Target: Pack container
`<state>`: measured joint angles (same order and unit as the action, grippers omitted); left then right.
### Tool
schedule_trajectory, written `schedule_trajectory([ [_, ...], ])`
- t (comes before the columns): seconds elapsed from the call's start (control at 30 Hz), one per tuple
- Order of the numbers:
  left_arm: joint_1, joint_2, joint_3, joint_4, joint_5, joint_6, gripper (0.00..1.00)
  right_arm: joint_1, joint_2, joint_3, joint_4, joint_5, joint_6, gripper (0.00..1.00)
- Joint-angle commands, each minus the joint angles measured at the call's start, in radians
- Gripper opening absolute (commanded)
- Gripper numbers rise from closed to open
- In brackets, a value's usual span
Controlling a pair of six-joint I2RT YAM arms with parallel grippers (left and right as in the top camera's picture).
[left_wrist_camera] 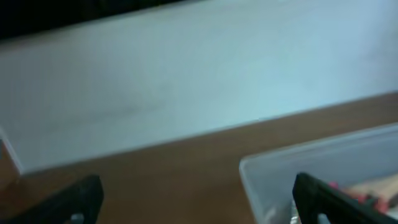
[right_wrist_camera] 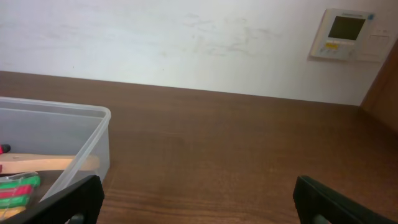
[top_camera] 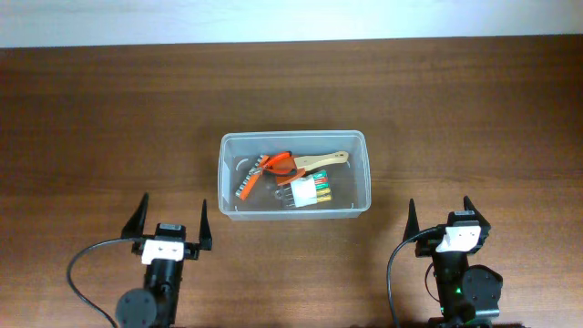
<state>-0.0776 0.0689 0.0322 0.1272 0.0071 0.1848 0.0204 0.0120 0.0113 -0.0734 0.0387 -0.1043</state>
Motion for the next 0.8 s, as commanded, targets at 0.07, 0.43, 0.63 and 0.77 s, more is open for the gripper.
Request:
schedule_trajectory([
  [0.07, 0.004, -0.023, -0.024, -0.106, -0.092, -0.048, 0.99, 0.006, -0.008, -0.006, -0.008, -0.008, 0.007, 0.99],
  [0.43, 0.006, -0.064, -0.024, -0.2, -0.1, -0.151, 0.99, 0.006, -0.008, -0.006, -0.008, -0.008, 0.007, 0.99],
  [0.63, 0.006, -0.064, -0.024, -0.2, -0.101, -0.151, 0.99, 0.006, -0.008, -0.006, -0.008, -0.008, 0.007, 0.99],
  [0.77, 0.006, -0.064, -0.024, -0.2, -0.101, -0.151, 0.99, 0.006, -0.008, -0.006, -0.008, -0.008, 0.007, 0.99],
])
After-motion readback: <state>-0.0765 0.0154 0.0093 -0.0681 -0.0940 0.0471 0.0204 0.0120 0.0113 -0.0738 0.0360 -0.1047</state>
